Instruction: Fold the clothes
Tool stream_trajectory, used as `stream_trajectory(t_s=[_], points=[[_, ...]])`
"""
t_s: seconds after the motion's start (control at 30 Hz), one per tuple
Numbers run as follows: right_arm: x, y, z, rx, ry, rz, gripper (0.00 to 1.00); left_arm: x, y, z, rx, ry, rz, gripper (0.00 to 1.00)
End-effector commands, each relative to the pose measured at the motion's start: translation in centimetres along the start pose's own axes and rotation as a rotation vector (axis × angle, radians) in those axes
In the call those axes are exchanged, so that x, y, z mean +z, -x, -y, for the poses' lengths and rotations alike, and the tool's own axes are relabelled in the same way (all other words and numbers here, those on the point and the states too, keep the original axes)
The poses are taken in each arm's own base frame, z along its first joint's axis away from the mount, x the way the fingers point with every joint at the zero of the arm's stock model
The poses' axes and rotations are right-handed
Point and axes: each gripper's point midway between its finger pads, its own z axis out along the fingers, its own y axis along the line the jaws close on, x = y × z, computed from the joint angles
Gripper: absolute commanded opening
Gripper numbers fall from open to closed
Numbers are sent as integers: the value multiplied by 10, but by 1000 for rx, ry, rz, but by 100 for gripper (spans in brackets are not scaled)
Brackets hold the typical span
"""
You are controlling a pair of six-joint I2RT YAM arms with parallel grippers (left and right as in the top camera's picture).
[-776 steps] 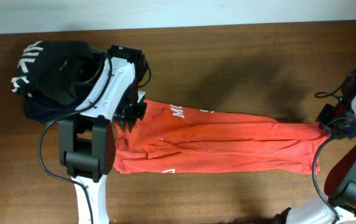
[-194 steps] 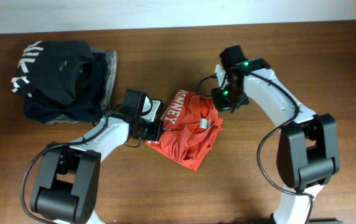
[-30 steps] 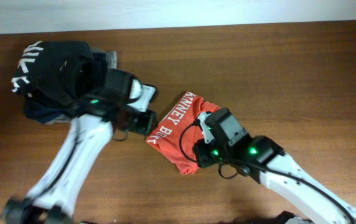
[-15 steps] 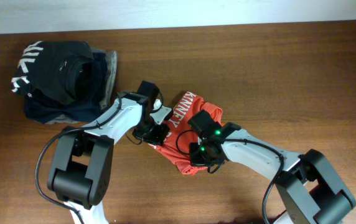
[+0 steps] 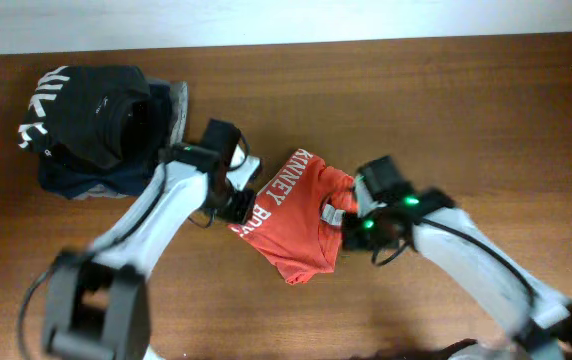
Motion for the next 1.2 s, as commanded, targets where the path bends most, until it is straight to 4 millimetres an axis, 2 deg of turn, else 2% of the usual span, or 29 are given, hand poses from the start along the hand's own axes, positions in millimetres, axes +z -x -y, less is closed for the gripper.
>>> stream_trajectory(t_s=[0.0, 0.03, 0.1, 0.23, 0.37, 0.43, 0.53, 0.57, 0.67, 0.8, 0.9, 1.03, 1.13, 1.17], points=[[-34, 39, -26, -115, 163, 192, 4, -39, 37, 9, 45, -8, 219, 45], [-40, 55, -34, -140, 204, 258, 4, -42, 52, 10, 52, -16, 281, 45], [-39, 72, -39, -157, 226, 317, 4, -37, 72, 17, 75, -65, 343, 45], [-15, 100, -36, -158, 225, 362, 4, -3, 87, 26, 88, -167, 340, 40], [27, 110, -21, -92, 206, 322, 4, 32, 80, 28, 70, -230, 264, 29], [68, 102, 4, -30, 168, 234, 4, 56, 67, 25, 45, -237, 187, 25], [83, 91, 35, 48, 107, 166, 4, 67, 56, 19, 25, -214, 131, 23], [81, 85, 52, 91, 59, 140, 4, 71, 49, 14, 15, -187, 103, 21], [60, 73, 75, 117, 10, 104, 4, 73, 38, 4, 1, -129, 56, 19], [25, 62, 85, 54, -54, 102, 4, 73, 33, 4, -5, -128, 35, 18], [1, 58, 76, -28, -54, 121, 4, 69, 37, 10, -1, -162, 49, 18], [-28, 60, 70, -44, -56, 193, 4, 23, 84, 42, 57, -310, 203, 29], [-34, 63, 74, 28, -53, 215, 4, -10, 120, 68, 139, -392, 331, 29], [-32, 62, 76, 36, -56, 208, 10, -15, 129, 76, 169, -408, 367, 30]])
